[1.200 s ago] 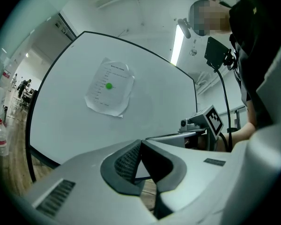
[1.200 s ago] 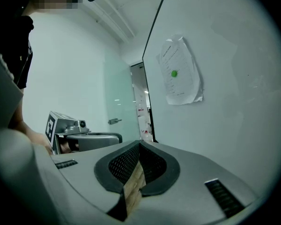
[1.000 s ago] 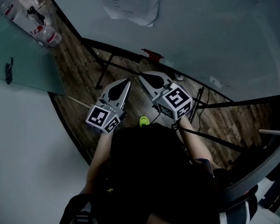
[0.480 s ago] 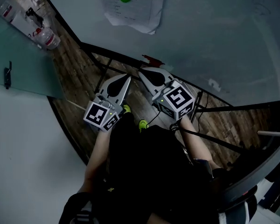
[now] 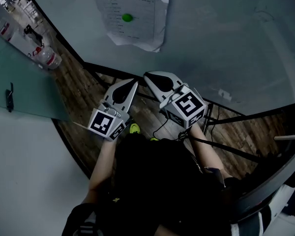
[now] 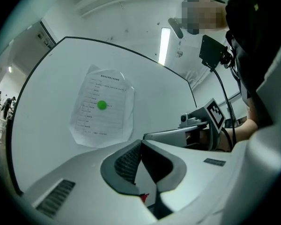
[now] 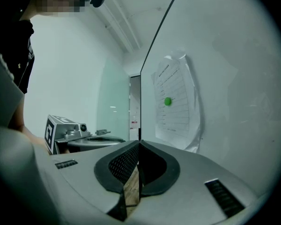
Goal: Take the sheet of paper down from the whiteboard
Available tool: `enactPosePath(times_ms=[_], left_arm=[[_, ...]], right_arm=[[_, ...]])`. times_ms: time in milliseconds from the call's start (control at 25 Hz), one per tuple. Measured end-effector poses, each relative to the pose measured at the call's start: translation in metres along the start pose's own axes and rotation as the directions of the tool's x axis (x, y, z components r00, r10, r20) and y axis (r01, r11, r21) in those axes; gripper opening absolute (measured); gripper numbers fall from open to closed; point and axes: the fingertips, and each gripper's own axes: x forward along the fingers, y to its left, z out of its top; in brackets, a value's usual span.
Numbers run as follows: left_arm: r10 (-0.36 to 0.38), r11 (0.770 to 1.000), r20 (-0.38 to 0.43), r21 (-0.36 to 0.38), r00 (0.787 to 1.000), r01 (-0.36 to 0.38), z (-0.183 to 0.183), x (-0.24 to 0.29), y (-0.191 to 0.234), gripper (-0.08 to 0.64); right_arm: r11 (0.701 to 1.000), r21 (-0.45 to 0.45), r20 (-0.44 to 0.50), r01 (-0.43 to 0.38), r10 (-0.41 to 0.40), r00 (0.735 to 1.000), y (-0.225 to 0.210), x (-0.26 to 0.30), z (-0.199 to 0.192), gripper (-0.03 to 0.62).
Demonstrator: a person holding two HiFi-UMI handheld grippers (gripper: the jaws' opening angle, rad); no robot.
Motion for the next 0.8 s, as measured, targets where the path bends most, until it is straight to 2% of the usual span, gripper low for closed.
enactPosePath(times_ms=[120,320,440,800], left_arm=[[0.000,1.000,0.016,0.030,1.000,-0.001,0.010,0.005,0.005,0.023],[0.038,0.991,0.008,0.130,0.999,-0.039,0.028,0.015,0.020,0.025],[0.044,0.989,0.015,0.139,0.999,-0.046,0.037,0.020,0.030,0.060],[-0.013,0.980,0.046,0.197,0.999,0.004,0.063,0.042,0.050,0.101]], right_arm=[[1.000,-0.020,0.015,0.010,-0.009,1.000,-0.005,0.003,0.010,0.021],[0.993,-0.101,0.029,0.055,-0.052,0.998,-0.016,0.011,0.032,0.032],[0.986,-0.143,0.023,0.080,-0.077,0.997,-0.019,0.017,0.040,0.049],[0.959,-0.206,0.029,0.194,-0.192,0.981,-0.037,0.025,0.063,0.071]])
